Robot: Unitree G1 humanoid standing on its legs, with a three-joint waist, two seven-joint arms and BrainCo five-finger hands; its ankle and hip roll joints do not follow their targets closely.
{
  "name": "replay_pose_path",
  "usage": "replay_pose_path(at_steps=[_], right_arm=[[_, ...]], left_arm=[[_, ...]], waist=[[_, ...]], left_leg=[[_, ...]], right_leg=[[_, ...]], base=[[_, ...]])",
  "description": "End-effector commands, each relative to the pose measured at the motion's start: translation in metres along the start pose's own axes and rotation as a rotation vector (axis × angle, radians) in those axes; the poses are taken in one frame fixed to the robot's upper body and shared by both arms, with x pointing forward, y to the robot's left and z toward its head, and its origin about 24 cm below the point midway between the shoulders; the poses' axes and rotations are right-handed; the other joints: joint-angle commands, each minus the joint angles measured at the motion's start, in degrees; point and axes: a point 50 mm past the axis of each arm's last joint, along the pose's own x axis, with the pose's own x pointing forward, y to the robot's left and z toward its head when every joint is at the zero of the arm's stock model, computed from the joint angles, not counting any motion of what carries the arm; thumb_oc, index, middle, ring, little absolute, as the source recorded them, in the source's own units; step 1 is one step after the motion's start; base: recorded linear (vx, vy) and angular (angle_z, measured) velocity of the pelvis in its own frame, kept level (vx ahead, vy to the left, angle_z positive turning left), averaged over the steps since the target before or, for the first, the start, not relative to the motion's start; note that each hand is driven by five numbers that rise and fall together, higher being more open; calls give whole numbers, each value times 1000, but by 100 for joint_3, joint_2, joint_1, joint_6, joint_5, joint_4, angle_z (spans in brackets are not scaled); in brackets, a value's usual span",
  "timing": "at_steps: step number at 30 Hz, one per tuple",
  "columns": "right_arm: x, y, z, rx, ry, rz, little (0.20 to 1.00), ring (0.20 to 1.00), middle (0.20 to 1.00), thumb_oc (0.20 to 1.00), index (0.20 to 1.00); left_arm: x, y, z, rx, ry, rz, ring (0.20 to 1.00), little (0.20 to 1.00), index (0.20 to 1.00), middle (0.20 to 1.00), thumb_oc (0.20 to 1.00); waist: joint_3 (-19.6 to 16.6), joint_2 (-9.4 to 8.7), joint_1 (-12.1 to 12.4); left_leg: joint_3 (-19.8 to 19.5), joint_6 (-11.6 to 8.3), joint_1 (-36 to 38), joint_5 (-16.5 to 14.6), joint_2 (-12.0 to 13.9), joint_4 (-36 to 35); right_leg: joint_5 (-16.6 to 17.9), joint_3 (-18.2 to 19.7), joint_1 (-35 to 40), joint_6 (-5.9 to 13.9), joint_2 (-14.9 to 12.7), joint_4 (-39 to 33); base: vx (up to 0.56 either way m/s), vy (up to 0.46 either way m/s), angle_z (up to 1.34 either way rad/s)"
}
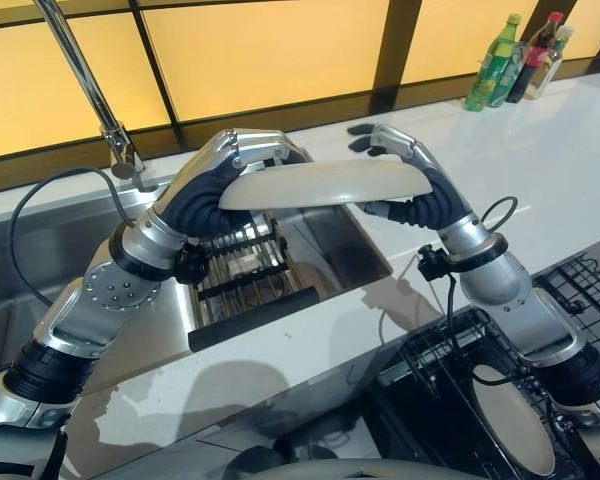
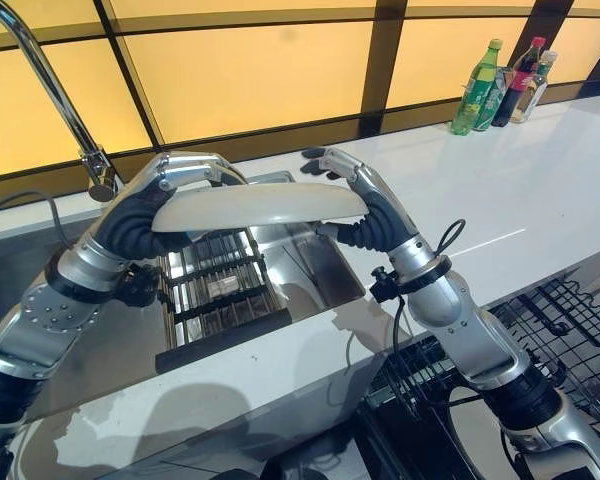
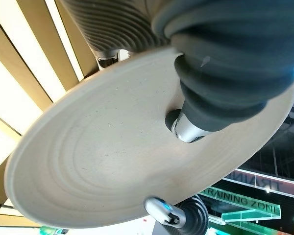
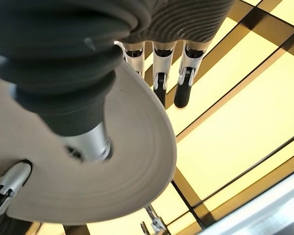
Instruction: Pick up plates and place into dishwasher.
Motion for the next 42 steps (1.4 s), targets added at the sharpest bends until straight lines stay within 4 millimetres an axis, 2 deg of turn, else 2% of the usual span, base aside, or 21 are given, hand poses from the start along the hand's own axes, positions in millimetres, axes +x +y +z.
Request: replay_pose_path(at_steps=[1,10,19,23,24,25,31,42], right_arm=[[13,3,31,67,-174,-47,200,200,200,200,200],[12,3,29,188,-161,-148,200,200,200,200,200],[4,2,24,222,-132,-189,200,200,200,200,200],[3,0,23,218,-124,-202,200,200,200,200,200],[2,0,22,214,-119,-204,200,200,200,200,200],[1,0,21,212,-115,-207,200,200,200,200,200],[-6,-2,14,175,-71,-218,200,200,200,200,200],[-16,-15,-1,68,15,-228,200,200,200,200,200]], left_arm=[[12,1,5,-89,-76,75,200,200,200,200,200],[13,-8,-1,-140,-57,87,200,200,200,200,200],[11,-10,-4,-170,-19,89,200,200,200,200,200],[7,-8,-13,-221,50,120,209,209,209,209,209],[6,-8,-15,-237,70,130,661,661,661,661,661],[4,-8,-17,-244,87,137,1000,1000,1000,1000,1000],[-13,5,-33,-264,229,319,1000,1000,1000,1000,1000],[-40,31,-39,-144,321,504,1000,1000,1000,1000,1000]], waist=[[-516,163,74],[-533,204,-18],[-529,214,-74],[-528,218,-99],[-527,224,-103],[-525,225,-106],[-542,222,-123],[-567,180,-103]], left_leg=[[93,-241,353,-196,403,-205],[153,-205,384,-198,401,-233],[204,-195,373,-197,407,-214],[227,-193,369,-195,421,-199],[229,-192,370,-194,424,-198],[230,-195,367,-191,426,-197],[242,-197,338,-159,440,-197],[236,-247,297,-122,484,-194]], right_leg=[[44,75,-738,313,-170,1037],[49,141,-755,304,-125,1038],[52,175,-739,280,-87,1003],[40,180,-737,265,-71,1012],[39,184,-738,259,-68,1012],[40,184,-741,257,-65,1013],[55,223,-714,235,-37,950],[46,188,-687,196,-35,905]], base=[[-1,-7,4],[0,0,0],[-4,-9,-1],[-10,-17,-8],[-6,-12,-9],[-7,-16,-5],[-1,-13,-4],[-1,-2,-1]])
